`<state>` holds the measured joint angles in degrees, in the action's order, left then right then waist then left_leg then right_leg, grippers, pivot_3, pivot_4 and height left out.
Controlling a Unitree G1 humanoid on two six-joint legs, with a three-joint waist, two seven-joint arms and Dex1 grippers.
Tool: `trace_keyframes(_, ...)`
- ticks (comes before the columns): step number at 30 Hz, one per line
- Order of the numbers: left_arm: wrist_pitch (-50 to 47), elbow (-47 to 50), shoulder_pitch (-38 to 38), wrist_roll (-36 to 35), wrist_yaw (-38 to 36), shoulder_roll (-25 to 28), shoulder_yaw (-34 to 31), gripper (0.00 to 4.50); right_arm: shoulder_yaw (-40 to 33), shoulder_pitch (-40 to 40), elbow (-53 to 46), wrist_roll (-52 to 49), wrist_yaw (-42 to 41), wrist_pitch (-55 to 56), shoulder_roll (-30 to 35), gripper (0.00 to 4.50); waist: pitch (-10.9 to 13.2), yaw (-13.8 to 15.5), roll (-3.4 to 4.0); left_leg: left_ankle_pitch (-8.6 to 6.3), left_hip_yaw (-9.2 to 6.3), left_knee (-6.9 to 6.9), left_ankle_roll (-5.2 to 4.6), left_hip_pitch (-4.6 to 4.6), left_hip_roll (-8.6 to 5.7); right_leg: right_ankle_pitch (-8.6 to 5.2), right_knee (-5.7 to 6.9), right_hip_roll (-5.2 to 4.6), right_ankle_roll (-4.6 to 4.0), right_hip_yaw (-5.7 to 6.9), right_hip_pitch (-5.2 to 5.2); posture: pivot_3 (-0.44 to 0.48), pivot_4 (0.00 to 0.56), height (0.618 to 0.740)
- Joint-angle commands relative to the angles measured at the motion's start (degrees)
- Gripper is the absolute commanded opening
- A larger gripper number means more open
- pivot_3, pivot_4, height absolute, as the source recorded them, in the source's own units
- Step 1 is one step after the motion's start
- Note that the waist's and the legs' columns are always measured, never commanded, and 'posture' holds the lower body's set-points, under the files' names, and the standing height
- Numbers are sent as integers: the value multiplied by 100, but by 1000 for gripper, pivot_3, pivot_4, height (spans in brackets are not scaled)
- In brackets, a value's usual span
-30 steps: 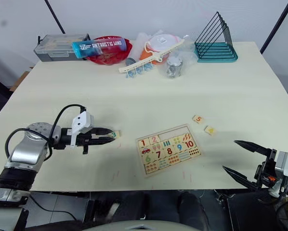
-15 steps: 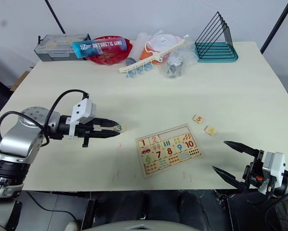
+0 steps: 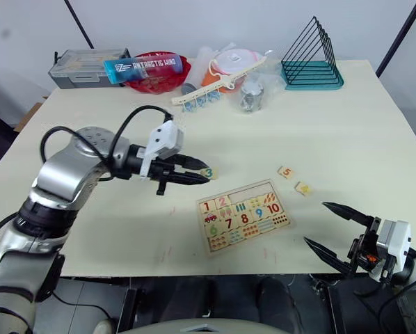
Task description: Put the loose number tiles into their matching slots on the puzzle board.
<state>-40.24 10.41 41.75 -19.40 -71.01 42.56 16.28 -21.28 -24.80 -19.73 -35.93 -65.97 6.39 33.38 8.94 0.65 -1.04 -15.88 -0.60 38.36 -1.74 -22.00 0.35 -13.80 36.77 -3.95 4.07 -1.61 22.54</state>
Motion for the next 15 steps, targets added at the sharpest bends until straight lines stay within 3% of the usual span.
trace_keyframes(1,-28,-1,260,166,63,-160,262,925,-154,-75,-225,-89,75,20,16,4500,0,-6,0,0,1,0,0,0,0,0,0,0,0,-1,0,0,150,740)
trace_keyframes(15,-1004,156,757,1110,947,-696,1385,925,-55,-135,-348,-51,247,22,-14,4500,0,2,0,0,-3,2,0,-2,-1,0,1,1,0,-1,0,0,150,740)
